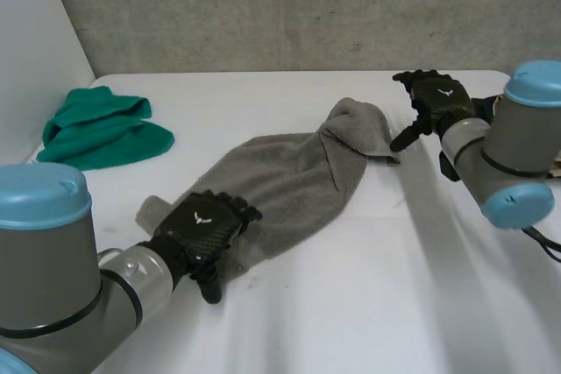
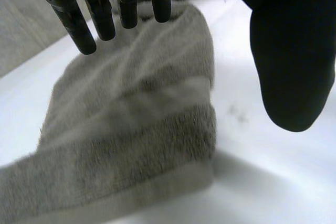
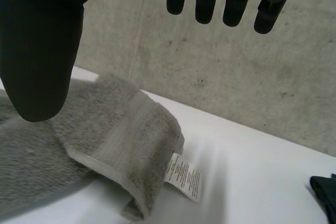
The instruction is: Fold the laundry.
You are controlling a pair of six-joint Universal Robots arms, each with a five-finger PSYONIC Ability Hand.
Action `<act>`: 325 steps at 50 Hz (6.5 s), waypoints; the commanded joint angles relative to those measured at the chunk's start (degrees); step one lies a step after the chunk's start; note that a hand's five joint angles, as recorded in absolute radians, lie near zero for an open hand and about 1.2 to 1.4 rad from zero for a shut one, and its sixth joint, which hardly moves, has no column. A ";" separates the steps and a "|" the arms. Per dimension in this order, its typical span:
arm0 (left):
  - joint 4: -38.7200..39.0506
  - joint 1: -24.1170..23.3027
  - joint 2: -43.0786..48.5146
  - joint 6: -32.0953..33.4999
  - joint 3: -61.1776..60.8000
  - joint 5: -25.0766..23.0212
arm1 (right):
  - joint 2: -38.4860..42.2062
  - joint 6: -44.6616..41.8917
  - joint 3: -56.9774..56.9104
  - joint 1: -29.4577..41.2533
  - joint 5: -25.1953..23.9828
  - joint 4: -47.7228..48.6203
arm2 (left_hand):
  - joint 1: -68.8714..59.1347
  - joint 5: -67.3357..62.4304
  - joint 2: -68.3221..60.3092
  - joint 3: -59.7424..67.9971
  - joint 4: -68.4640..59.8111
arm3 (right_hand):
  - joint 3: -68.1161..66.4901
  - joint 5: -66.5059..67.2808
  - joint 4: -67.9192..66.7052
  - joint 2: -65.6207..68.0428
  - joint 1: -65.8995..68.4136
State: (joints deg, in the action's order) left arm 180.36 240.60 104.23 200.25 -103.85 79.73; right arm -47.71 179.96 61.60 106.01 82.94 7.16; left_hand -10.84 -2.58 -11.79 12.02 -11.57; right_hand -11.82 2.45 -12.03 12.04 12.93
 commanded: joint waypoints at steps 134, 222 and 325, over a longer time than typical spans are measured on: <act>22.84 12.17 5.03 28.09 -7.15 -10.03 | -14.77 -37.05 16.98 -0.45 3.63 -6.62 | -69.16 -67.42 -68.21 67.98 -68.43 | -68.18 67.55 -67.97 67.96 67.07; 14.67 19.64 2.91 -4.61 1.72 -4.84 | -4.50 -26.61 11.80 -8.18 -6.65 -12.96 | -69.16 -67.42 -68.21 67.98 -68.43 | -31.49 30.86 -31.27 31.27 30.38; 4.17 23.86 15.41 -2.08 15.71 -3.79 | -3.08 -41.09 4.75 -5.72 -3.58 -15.93 | -69.16 -67.42 -68.21 67.98 -68.43 | -68.18 67.55 -67.97 67.96 67.07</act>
State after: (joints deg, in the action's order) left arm 197.36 262.42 123.96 190.76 -83.16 75.87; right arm -47.52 143.82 62.91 101.69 79.58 -0.42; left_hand -66.84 -56.27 -68.74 68.43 -68.95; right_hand -68.34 57.51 -68.82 67.71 65.14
